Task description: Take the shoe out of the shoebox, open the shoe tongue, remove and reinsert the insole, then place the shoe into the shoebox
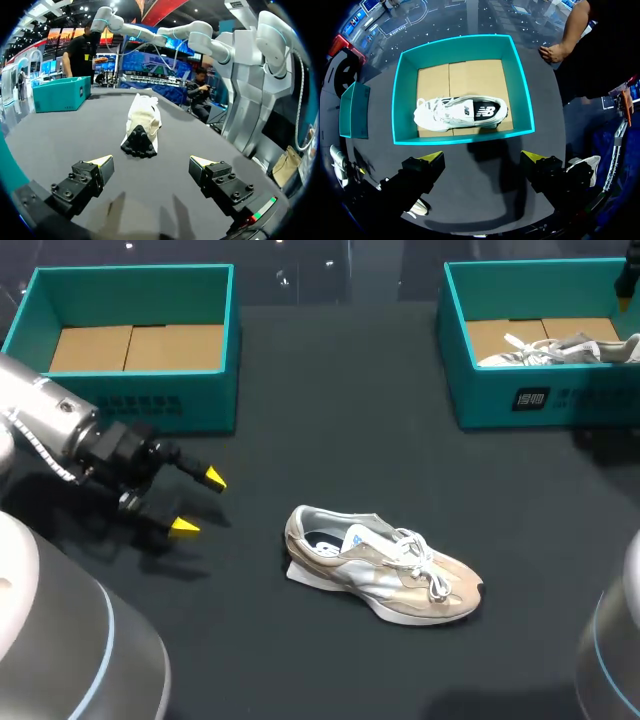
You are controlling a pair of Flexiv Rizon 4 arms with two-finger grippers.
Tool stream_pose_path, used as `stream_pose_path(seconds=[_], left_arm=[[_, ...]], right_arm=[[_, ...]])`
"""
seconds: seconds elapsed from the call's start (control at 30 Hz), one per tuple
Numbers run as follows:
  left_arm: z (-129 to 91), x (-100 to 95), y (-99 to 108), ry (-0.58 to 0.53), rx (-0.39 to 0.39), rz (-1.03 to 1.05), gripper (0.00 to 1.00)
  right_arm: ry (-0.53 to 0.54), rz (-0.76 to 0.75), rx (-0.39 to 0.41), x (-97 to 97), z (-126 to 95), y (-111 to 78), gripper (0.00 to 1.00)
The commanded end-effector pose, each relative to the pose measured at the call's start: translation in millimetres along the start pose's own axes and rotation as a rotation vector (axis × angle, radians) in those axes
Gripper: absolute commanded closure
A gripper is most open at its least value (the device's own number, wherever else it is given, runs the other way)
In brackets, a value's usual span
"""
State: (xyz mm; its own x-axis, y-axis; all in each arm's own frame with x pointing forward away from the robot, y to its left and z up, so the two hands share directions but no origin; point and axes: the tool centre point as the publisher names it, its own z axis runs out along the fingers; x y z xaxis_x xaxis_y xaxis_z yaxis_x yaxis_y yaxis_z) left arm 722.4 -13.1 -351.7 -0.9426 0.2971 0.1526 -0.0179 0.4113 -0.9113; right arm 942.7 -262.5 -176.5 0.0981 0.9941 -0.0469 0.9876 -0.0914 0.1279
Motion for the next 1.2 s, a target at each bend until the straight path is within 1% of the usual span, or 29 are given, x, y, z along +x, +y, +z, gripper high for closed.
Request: stream_pose_path(seconds=[0.03,0.27,0.33,0.5,0.67,0.8,0.93,1.2], left_arm=[[6,5.2,5,-0.060,0.072,-0.013,0.00],[6,5.2,5,-0.060,0.072,-0.013,0.00],[8,5.0,12,-0.067,0.111,0.018,0.00],[13,3.6,20,-0.109,0.146,0.023,0.00],[25,4.8,27,-0.148,0.166,-0.003,0.00],[34,5.4,28,-0.166,0.170,-0.005,0.00],[42,5.0,24,-0.162,0.173,-0.004,0.00],[59,-3.9,16,-0.139,0.163,0.013,0.00]], right_arm=[[-0.001,0.001,-0.001,0.3,0,-1.1,0.00],[-0.001,0.001,-0.001,0.3,0,-1.1,0.00],[-0.001,0.001,-0.001,0.3,0,-1.1,0.00],[-0.001,0.001,-0.001,0.3,0,-1.1,0.00],[-0.001,0.001,-0.001,0.3,0,-1.1,0.00],[-0.001,0.001,-0.001,0.3,0,-1.1,0.00],[-0.001,0.001,-0.001,0.3,0,-1.1,0.00],[-0.001,0.001,-0.001,0.3,0,-1.1,0.00]])
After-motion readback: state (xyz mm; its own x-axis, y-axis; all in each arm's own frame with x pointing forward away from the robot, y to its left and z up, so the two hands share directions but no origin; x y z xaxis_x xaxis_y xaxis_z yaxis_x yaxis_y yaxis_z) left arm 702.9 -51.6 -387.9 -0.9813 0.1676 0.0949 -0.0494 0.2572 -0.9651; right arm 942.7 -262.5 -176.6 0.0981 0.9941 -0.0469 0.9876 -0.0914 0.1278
